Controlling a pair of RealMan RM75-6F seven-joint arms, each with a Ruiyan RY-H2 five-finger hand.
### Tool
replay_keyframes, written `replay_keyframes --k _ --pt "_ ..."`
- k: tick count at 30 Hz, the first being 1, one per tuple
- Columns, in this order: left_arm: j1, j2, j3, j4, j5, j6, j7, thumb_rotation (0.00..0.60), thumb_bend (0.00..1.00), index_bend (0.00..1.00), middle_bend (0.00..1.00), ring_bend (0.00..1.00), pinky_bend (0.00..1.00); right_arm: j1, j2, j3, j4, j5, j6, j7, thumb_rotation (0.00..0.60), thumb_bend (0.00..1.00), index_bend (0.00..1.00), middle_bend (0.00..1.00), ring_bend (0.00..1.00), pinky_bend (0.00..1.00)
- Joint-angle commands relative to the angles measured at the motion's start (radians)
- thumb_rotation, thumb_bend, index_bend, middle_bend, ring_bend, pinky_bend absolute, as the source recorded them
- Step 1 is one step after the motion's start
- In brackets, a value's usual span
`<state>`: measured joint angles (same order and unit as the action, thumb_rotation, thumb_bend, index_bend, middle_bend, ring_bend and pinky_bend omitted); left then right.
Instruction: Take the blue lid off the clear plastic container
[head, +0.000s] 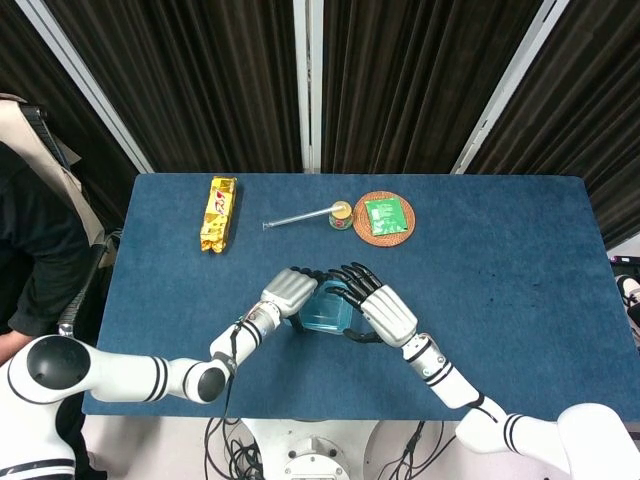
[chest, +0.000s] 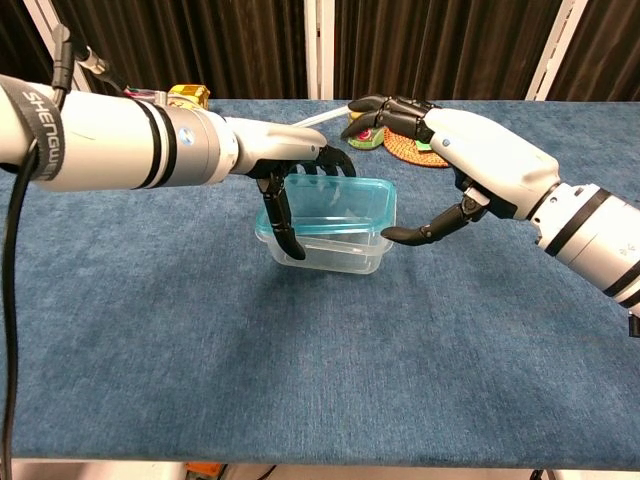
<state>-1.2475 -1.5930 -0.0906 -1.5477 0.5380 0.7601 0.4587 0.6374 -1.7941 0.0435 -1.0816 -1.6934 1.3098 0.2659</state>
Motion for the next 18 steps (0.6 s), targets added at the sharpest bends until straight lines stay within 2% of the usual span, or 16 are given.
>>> replay_keyframes --k 1,9,18 --pt "0.003 0.001 -0.002 -0.003 0.005 0.003 -0.003 0.600 0.05 0.11 0.18 0.23 0.32 0.001 0.002 -0.001 -0.002 0.000 -0.001 -0.009 0.600 0.74 0.44 0.12 0.00 0.00" --pt "0.014 0.007 -0.017 -0.014 0.023 -0.003 -0.031 0.600 0.05 0.07 0.14 0.20 0.31 0.005 0.010 -0.001 -0.012 0.000 -0.003 -0.029 0.600 0.90 0.56 0.16 0.00 0.00" --pt "0.034 0.014 -0.027 -0.021 0.048 -0.011 -0.072 0.600 0.05 0.04 0.08 0.10 0.20 0.015 0.016 0.000 -0.020 0.003 -0.017 -0.041 0.600 0.99 0.64 0.18 0.00 0.00"
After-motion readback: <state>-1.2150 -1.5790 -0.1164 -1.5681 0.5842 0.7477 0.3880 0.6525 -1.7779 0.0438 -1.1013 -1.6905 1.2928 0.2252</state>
